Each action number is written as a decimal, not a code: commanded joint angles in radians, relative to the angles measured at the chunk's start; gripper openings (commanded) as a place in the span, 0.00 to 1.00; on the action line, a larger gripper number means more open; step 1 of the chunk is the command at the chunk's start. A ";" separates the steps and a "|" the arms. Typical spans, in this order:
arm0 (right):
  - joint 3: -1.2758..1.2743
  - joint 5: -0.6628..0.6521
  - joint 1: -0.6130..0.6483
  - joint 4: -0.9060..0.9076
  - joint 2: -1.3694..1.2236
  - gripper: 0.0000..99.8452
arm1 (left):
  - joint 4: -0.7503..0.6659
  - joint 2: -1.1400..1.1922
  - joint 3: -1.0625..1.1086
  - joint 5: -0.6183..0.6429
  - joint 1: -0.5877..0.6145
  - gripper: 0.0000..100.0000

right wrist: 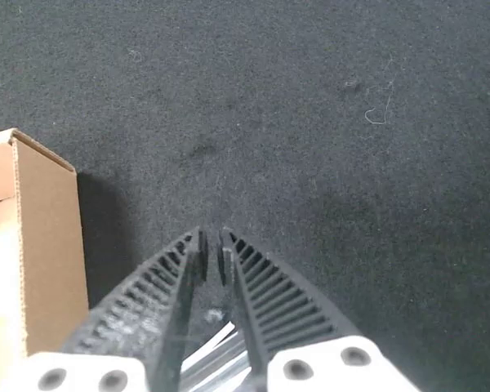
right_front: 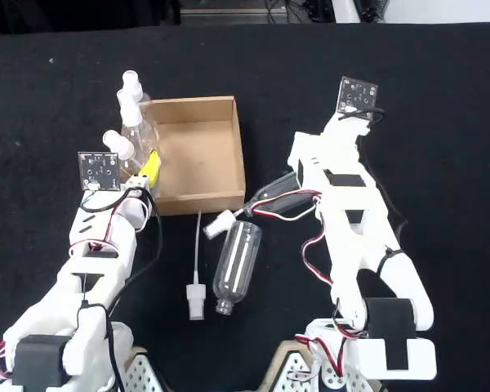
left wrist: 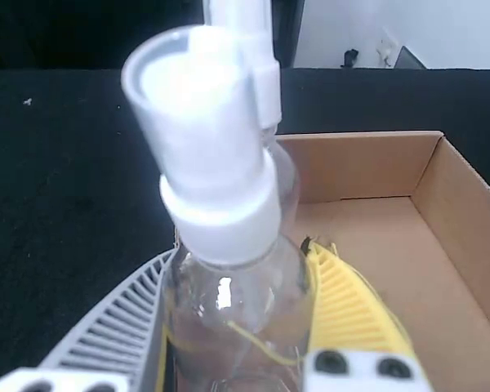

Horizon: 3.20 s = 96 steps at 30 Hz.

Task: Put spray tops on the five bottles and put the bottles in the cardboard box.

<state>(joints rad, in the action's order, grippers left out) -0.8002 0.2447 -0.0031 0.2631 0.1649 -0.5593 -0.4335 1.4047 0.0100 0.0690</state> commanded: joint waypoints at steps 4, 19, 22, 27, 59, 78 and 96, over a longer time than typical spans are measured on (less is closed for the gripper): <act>0.059 -0.009 -0.021 -0.028 0.005 0.01 | -0.014 -0.002 -0.016 0.003 -0.004 0.28; 0.061 -0.009 -0.021 -0.031 0.004 0.01 | -0.020 -0.012 -0.005 0.002 0.007 0.28; 0.061 -0.009 -0.021 -0.032 0.002 0.01 | -0.014 -0.037 -0.013 0.002 0.022 0.28; 0.061 -0.009 -0.021 -0.034 0.001 0.01 | 0.011 -0.184 0.042 0.002 0.031 0.28; 0.058 -0.011 -0.021 -0.034 -0.001 0.01 | 1.602 -1.286 -0.088 -0.031 -0.073 0.27; 0.054 -0.011 -0.035 -0.032 -0.001 0.01 | 1.910 -0.967 -0.351 0.192 -0.616 0.28; 0.325 -0.325 -0.052 0.365 -0.001 0.05 | 1.784 -0.801 -0.377 0.250 -0.544 0.27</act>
<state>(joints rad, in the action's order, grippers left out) -0.6851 0.0222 -0.0568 0.3767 0.1649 1.2390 -1.2390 1.0810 0.2539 -0.4956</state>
